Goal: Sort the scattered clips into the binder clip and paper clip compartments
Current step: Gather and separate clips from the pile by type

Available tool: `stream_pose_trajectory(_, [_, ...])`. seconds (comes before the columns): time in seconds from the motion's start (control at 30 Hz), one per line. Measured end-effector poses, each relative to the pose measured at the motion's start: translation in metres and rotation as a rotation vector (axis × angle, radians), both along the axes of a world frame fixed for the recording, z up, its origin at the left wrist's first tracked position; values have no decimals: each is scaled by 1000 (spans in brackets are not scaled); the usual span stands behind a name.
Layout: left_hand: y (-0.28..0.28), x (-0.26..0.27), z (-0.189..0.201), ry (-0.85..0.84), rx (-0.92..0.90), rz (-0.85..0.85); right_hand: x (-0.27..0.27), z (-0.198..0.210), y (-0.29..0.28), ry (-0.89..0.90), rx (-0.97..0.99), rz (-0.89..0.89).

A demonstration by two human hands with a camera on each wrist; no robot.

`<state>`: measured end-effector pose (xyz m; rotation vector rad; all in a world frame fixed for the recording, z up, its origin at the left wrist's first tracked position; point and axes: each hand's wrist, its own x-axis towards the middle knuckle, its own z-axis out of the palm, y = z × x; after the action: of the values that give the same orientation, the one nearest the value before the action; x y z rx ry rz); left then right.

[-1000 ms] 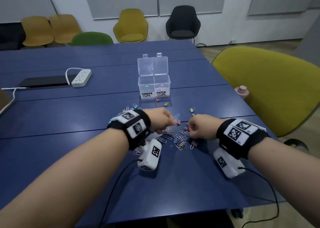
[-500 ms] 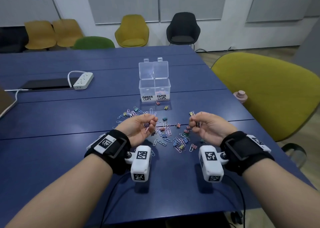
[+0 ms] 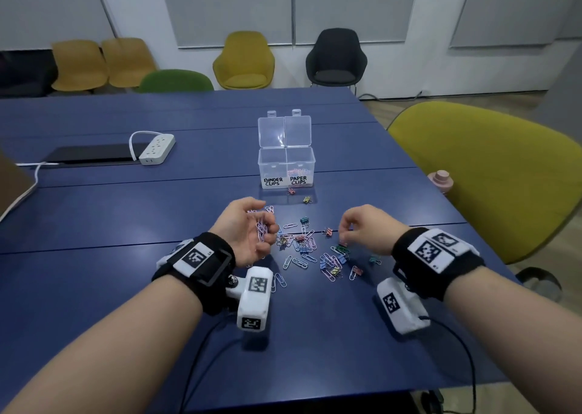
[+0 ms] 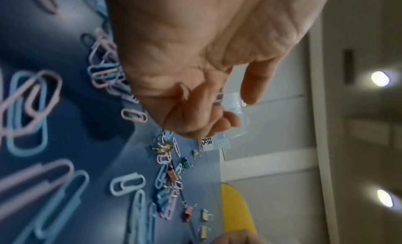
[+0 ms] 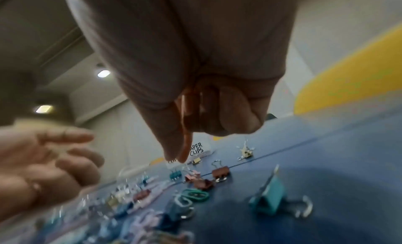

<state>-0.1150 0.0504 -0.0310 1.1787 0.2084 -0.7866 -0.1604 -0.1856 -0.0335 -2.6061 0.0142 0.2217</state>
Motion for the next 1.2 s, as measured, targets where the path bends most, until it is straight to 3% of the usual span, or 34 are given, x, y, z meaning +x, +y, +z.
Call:
stream_pose_trajectory(0.07, [-6, 3, -1, -70, 199, -79, 4, 2, 5, 14, -216, 93])
stream_pose_trajectory(0.13, [-13, 3, 0, -154, 382, -151, 7, 3, 8, 43, -307, 128])
stream_pose_trajectory(0.3, [-23, 4, 8, -321, 764, -359, 13, 4, 13, 78, -345, 148])
stream_pose_trajectory(0.47, [-30, 1, 9, -679, 1264, -661, 16, 1, 17, 60, -355, 169])
stream_pose_trajectory(0.53, [-33, 0, 4, -716, 1362, -733, 16, 0, 16, 65, -360, 176])
stream_pose_trajectory(0.67, [-46, -4, 4, -672, 1458, -811, 17, 0, 15, 95, -365, 180])
stream_pose_trajectory(0.8, [-55, -9, 7, -742, 1543, -888, 18, 2, 21, 107, -337, 169])
stream_pose_trajectory(1.0, [-54, -11, 10, -789, 1550, -920, 23, -3, 38, 176, -331, 188])
stream_pose_trajectory(1.13, [-43, -8, 8, -751, 1482, -856, 19, 4, 43, 197, -337, 209])
stream_pose_trajectory(1.2, [-33, -6, 6, -681, 1372, -739, 16, 6, 37, 189, -172, 141])
